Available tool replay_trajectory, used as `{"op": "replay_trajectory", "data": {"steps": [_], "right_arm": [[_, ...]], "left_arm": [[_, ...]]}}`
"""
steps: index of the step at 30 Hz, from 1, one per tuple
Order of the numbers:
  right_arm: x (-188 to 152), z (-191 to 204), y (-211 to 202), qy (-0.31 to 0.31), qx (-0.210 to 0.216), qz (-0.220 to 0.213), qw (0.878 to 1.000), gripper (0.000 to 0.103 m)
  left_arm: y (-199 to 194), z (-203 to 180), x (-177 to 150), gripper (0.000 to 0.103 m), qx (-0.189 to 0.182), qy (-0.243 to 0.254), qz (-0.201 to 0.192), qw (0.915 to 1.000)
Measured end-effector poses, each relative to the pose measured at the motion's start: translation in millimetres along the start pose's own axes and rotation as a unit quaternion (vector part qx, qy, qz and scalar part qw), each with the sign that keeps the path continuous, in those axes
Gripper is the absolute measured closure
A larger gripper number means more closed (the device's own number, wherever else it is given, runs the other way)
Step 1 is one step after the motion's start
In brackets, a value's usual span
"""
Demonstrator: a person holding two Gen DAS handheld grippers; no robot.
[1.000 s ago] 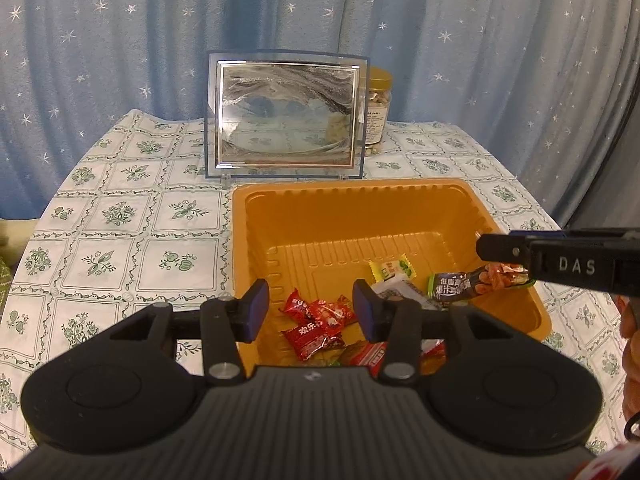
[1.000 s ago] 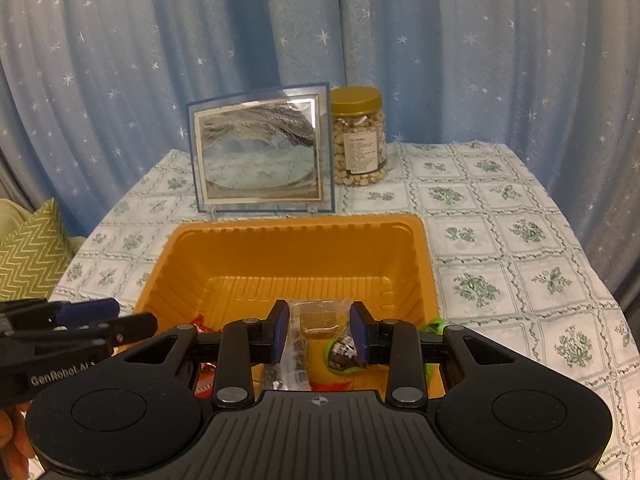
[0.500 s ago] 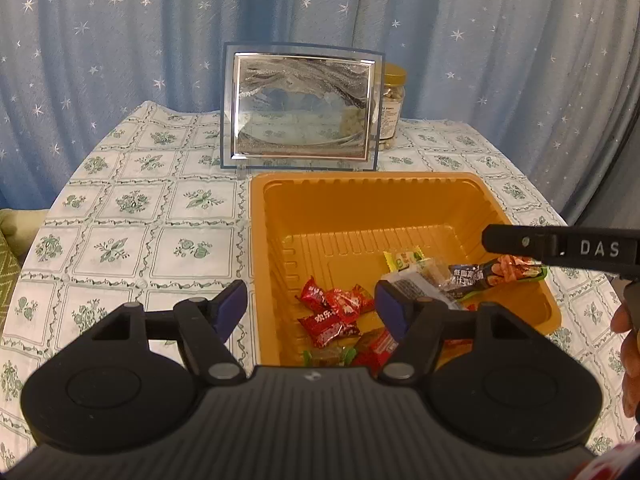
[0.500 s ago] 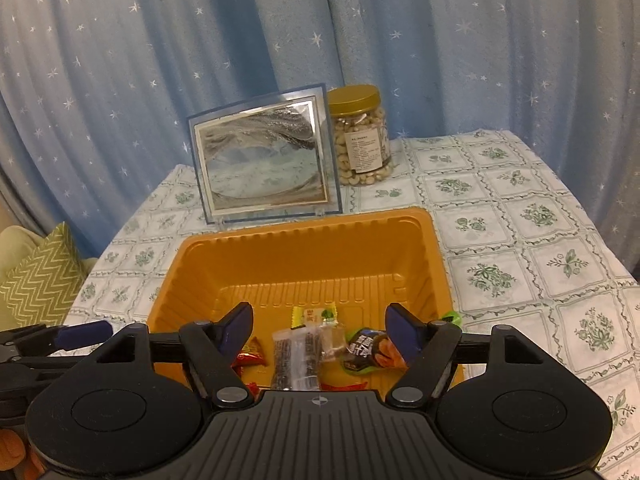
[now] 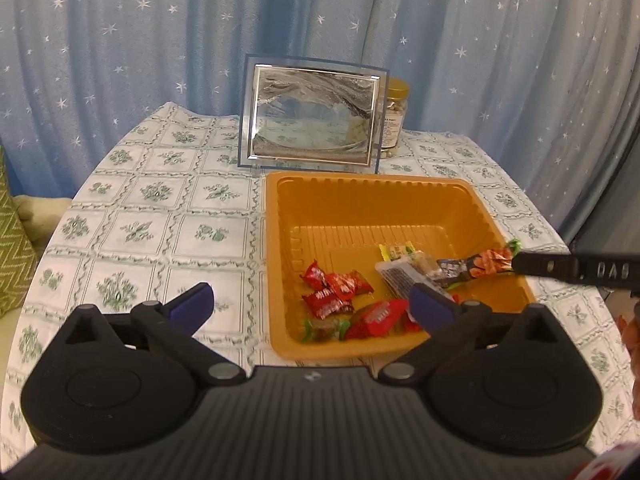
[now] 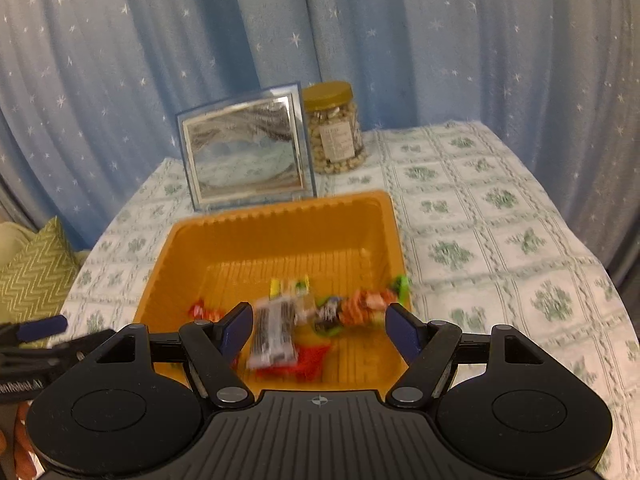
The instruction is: Organize snacks
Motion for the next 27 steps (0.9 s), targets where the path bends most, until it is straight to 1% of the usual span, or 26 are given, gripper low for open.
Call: {"op": "replay_trajectory", "data": {"steps": [5,8,14,19,22,25,27], "right_arm": [[-22.2,2.4,-30.6,0.004,-0.004,0.011,1.000,0.030],[-33.3,5.0,-52.6,0.009,-0.005,0.012,1.000,0.030],[-50.3,19.1,-103.3,-0.002,-0.003,0.008,1.000,0.030],[-58.7,27.7,-147.0,-0.010,-0.005,-0.001,1.000,0.030],[-63.9,32.1,-170.5,-0.016,-0.008,-0.005,1.000,0.030],[-67.8,36.0,-193.2,-0.022,-0.016,-0.010,1.000,0.030],[-69.7,36.9,-208.8,-0.014,-0.017,-0.016,1.000,0.030]], "left_arm": [[-32.9,-5.6,-11.2,0.000,0.010,-0.005,-0.002,0.9999],[-56.7,-11.7,-17.3,0.000,0.005,-0.009,-0.004,0.9999],[-107.3,-23.2,-26.6,0.000,0.002,-0.026,-0.004,0.9997],[-150.7,-29.5,-35.2,0.000,0.017,-0.033,-0.008,0.9993],[-174.2,-30.8,-41.5,0.000,0.032,-0.034,-0.007,0.9989],[-197.7,-32.2,-46.9,0.000,0.041,-0.034,-0.017,0.9985],[-211.3,-34.0,-49.5,0.000,0.044,-0.037,-0.019,0.9982]]}}
Point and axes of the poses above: each gripper's, at about its wrist camera, not at the fingertips, and y roughly the way its jaws point, z to its left, x to its top, the point moved 4 cm from there along y, roughly the way its jaws point, and after that the axes turned 11 degrees about -z, right-handed, at the moved point
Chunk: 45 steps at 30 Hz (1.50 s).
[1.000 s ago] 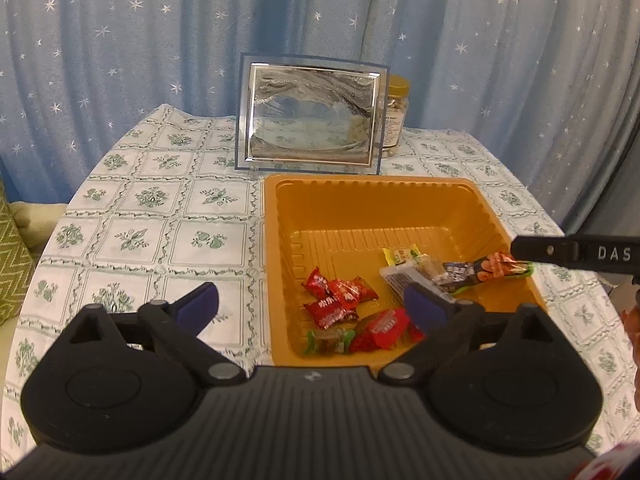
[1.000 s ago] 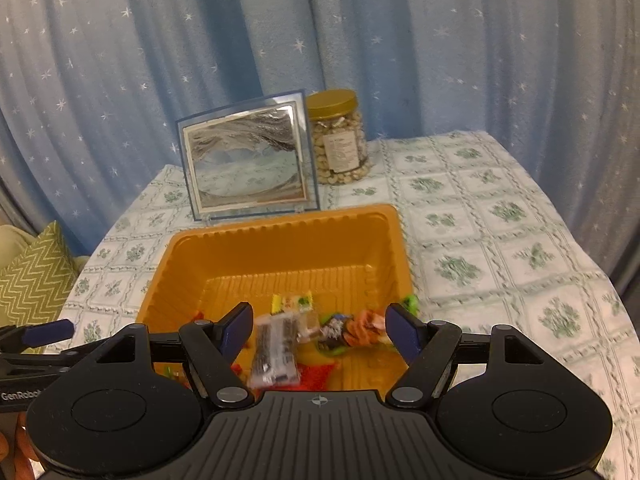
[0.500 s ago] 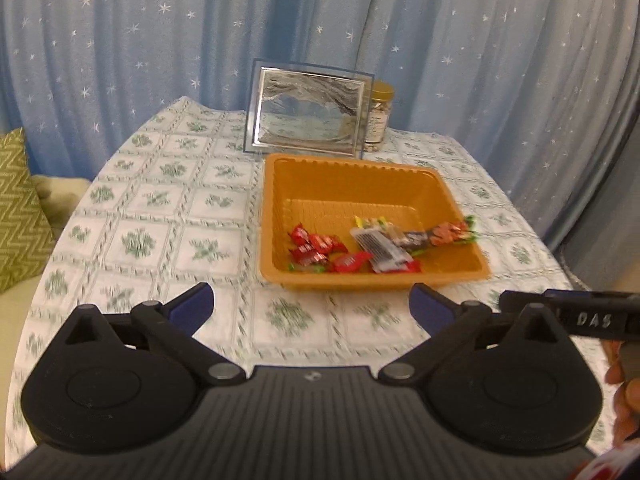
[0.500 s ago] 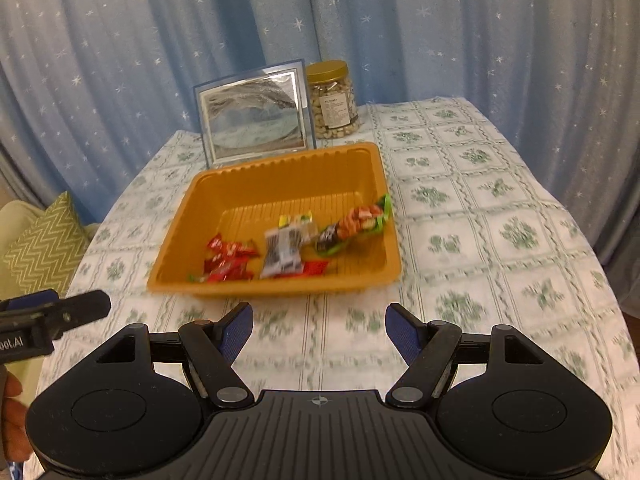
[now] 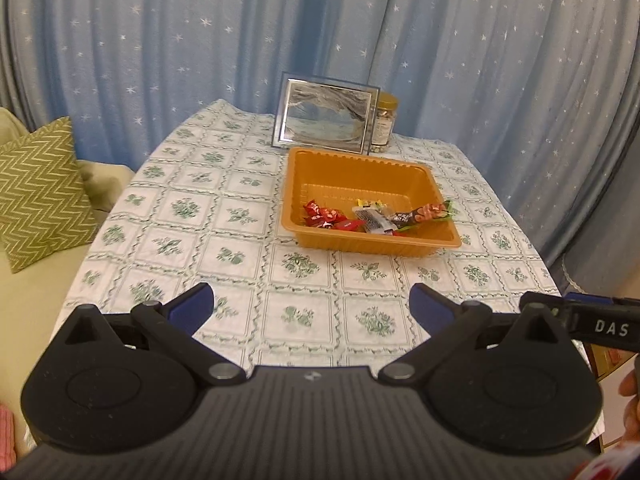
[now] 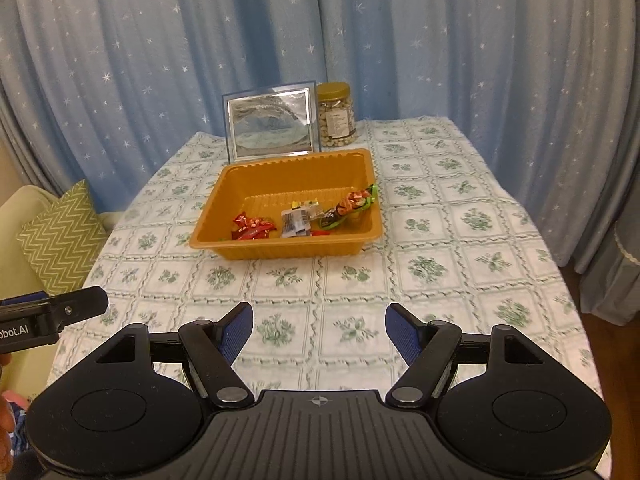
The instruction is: Organize snacks
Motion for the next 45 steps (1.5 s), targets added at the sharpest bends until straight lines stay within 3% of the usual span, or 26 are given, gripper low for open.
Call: {"op": "replay_trajectory", "data": {"steps": [22,37,45], "right_arm": [[-47.0,22.3,-103.1,-0.017,-0.001,-0.014,1.000,0.030],[-57.0,52.3,-149.6,-0.041,0.011,-0.035,0.998,0.030],[-60.4,54.8,-152.9,-0.041,0.013,-0.033,0.999,0.030]], "left_arm": [[-100.1,-13.1,-43.3,0.000,0.000,0.033,0.002,0.9994],[-143.6,-7.2,-59.0,0.000,0.001,0.026,0.001,0.9997],[-155.0,-8.4,-58.0,0.000,0.002,0.034,-0.010,0.9994]]}}
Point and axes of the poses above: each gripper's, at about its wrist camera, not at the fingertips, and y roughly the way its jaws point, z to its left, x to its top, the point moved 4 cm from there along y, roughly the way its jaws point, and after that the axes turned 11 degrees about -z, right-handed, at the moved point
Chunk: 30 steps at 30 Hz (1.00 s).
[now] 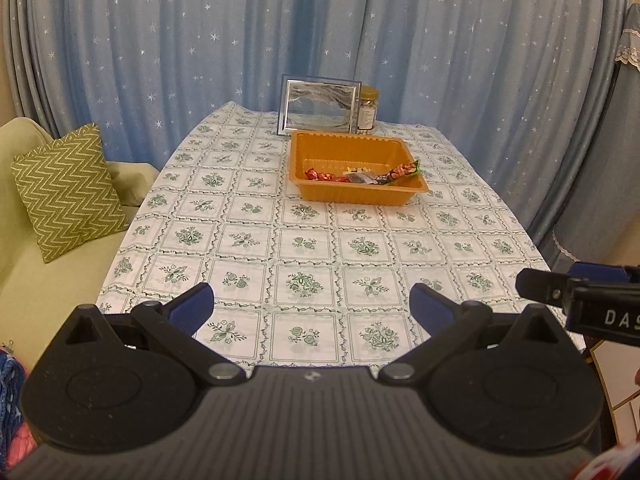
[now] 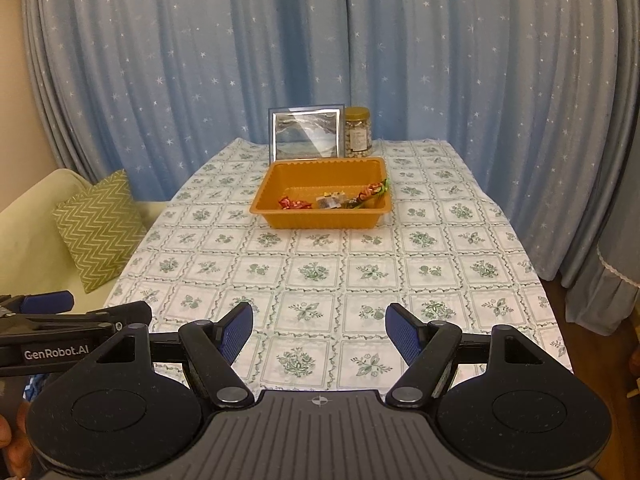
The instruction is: Organize snacks
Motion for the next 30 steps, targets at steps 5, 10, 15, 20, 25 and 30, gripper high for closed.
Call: {"op": "replay_trajectory", "data": {"steps": [5,10,15,20,25,30], "right_arm": [[-0.2,-1.3,-0.7,0.001,-0.001,-0.001,1.000,0.030],[-1.3,-3.1,-1.1,0.004,-0.002,-0.001,1.000,0.030],[-1.5,-3.4,-0.7,0.004,-0.002,0.000,1.000,0.030],[-2.9,-2.5,-0.5,0.004,-0.001,0.002,1.000,0.030],[-3.2,-1.9,-0.5,0.003,-0.001,0.001,1.000,0.030],[-3.2,-1.6,-0.5,0.003,-0.001,0.001,1.000,0.030]], "left_arm": [[0.7,-2.6,0.6,0.000,-0.002,0.001,0.000,1.0000],[1.1,-2.5,-0.1,0.000,-0.002,0.003,-0.001,1.0000],[2.4,-1.5,-1.9,0.000,-0.001,0.002,0.003,1.0000],[2.8,-0.5,-1.7,0.000,-0.001,0.003,0.003,1.0000],[2.7,0.0,-1.9,0.000,-0.002,0.003,0.003,1.0000],[2.6,0.1,-1.8,0.000,-0.002,0.003,0.004,1.0000]]}}
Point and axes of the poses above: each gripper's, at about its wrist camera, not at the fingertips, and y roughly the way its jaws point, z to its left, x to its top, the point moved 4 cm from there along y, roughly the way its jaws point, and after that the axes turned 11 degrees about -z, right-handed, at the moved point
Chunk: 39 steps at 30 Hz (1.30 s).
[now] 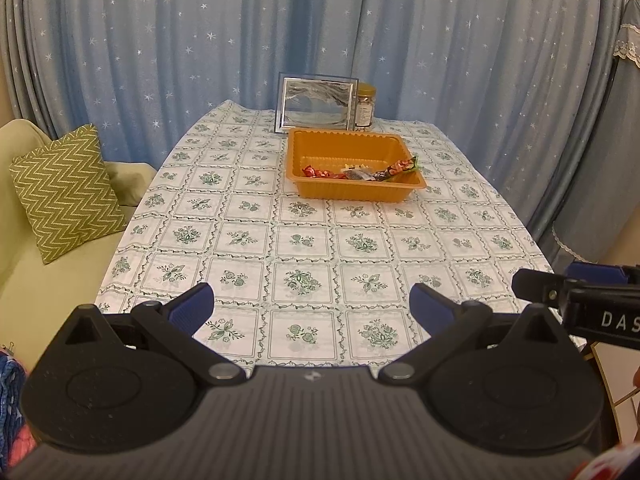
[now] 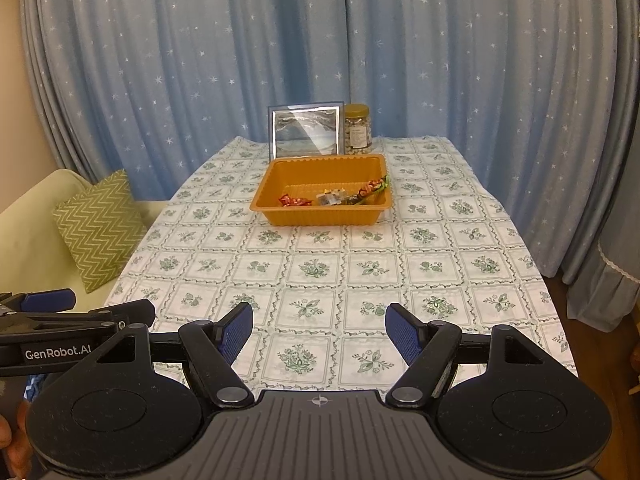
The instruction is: Organize snacks
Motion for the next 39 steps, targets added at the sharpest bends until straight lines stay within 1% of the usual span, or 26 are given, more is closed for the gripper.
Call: {"op": "replay_trajectory", "data": {"steps": [39], "right_arm": [[-0.5,-1.9,-0.4,0.001,-0.003,-0.001,1.000,0.030]], "left_arm": [[-0.7,-3.2,0.4,0.000,-0.003,0.005,-0.003,1.0000]]}}
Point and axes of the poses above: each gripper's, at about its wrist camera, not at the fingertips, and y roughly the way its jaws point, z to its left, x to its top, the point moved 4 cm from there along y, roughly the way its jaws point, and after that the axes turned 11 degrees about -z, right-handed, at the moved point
